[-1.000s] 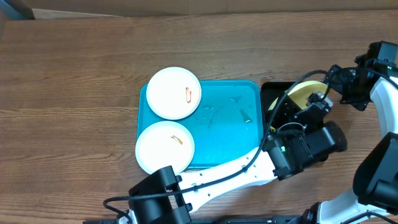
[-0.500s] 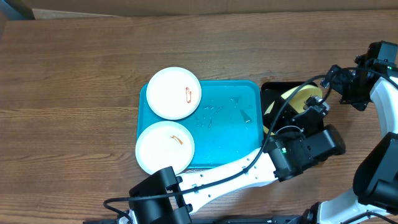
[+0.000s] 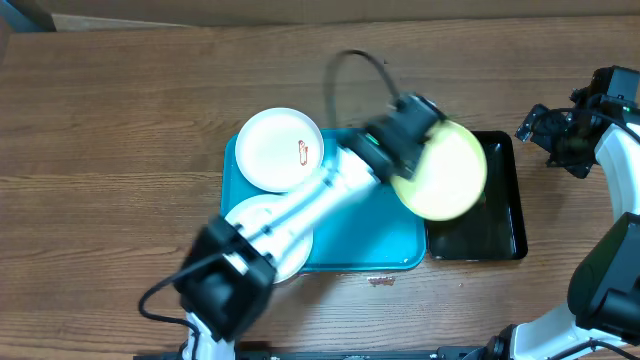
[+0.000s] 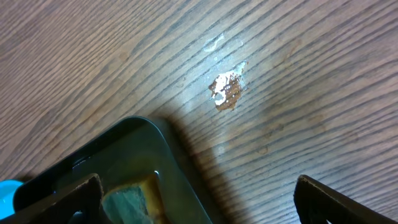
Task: Clean dirty plates on tray and stack at the side
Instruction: 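Swing the held yellow plate back toward the teal tray with the left gripper, then lower the yellow plate onto the table left of the teal tray and release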
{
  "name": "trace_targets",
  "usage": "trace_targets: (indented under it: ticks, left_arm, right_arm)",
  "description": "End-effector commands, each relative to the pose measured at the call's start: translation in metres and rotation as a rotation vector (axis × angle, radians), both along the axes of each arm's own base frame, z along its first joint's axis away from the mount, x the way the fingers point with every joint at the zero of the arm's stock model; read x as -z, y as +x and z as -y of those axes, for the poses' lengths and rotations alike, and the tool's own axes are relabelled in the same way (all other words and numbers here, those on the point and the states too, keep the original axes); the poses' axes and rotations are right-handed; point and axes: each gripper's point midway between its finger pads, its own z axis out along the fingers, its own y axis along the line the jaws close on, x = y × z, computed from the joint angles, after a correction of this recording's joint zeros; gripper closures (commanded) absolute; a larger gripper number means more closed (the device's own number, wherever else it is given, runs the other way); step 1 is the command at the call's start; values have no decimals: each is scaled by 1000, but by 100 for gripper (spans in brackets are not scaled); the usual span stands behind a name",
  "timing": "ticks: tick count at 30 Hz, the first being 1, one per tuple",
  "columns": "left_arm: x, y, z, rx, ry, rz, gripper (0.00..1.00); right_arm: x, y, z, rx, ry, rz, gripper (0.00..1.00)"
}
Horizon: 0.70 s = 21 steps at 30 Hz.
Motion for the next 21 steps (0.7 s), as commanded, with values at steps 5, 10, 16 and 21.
trace_targets:
  ticks: [5,10,16,21]
  left_arm:
    - [-29,64,-148,-254,-433,-299,96]
    - [-33,89,-265,-484,-544,-293,96]
    - [-14,76,-415,-845,-430,-241,96]
    - [5,47,-493,-1055,-327,-236,96]
  right_arm:
    - [-8,5,0,-1,-6,23,0]
    - [-8,5,0,-1,-6,23,0]
    - [-8,5,0,-1,-6,23,0]
    - [-8,5,0,-1,-6,23,0]
